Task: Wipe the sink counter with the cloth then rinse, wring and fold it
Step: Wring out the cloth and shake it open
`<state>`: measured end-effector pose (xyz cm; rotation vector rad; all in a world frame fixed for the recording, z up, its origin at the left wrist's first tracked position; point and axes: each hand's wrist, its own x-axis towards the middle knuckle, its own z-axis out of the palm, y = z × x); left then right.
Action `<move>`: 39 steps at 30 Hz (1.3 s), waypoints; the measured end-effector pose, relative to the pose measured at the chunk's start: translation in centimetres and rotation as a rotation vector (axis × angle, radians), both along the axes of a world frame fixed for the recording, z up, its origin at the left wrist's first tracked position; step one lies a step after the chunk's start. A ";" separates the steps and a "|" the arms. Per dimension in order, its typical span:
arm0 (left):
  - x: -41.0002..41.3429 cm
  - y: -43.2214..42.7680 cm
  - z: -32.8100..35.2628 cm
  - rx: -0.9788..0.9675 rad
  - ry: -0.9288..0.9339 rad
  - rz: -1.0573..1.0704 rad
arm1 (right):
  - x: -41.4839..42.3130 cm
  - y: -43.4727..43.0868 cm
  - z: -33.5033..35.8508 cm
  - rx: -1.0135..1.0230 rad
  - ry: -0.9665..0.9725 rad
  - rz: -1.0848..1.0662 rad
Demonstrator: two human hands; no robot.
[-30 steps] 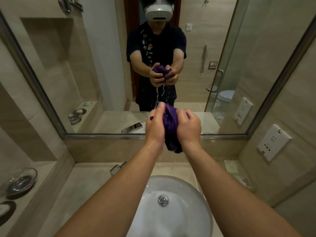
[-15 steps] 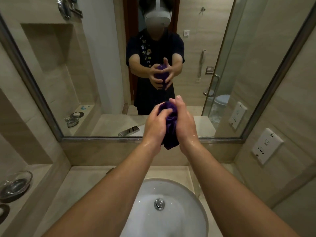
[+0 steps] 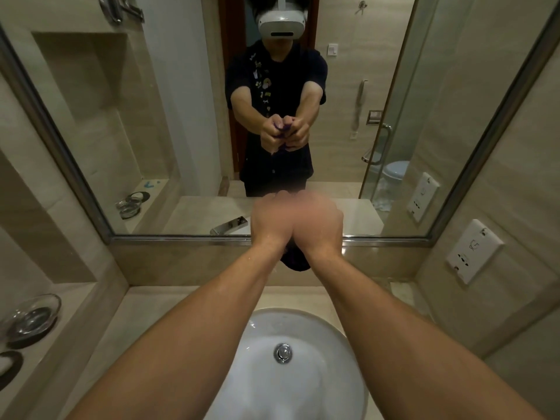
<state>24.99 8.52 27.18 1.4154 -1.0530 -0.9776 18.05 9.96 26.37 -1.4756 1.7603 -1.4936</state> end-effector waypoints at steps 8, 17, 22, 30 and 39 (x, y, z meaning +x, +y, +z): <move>1.7 0.4 0.0 -0.099 0.316 -0.256 | -1.1 -0.7 1.5 -0.045 -0.073 0.023; 1.7 1.8 0.6 0.297 0.841 -0.323 | -1.6 -1.0 2.4 0.062 -0.421 0.126; 0.5 0.9 2.1 0.122 0.610 -0.094 | -0.5 0.0 2.7 -0.068 -0.396 0.257; 0.2 0.2 0.8 0.071 0.286 0.104 | 1.0 -0.2 0.3 -0.151 -0.301 -0.037; 5.4 -1.3 1.4 -0.016 -0.139 -0.254 | -1.1 -1.2 1.6 0.175 -0.295 0.144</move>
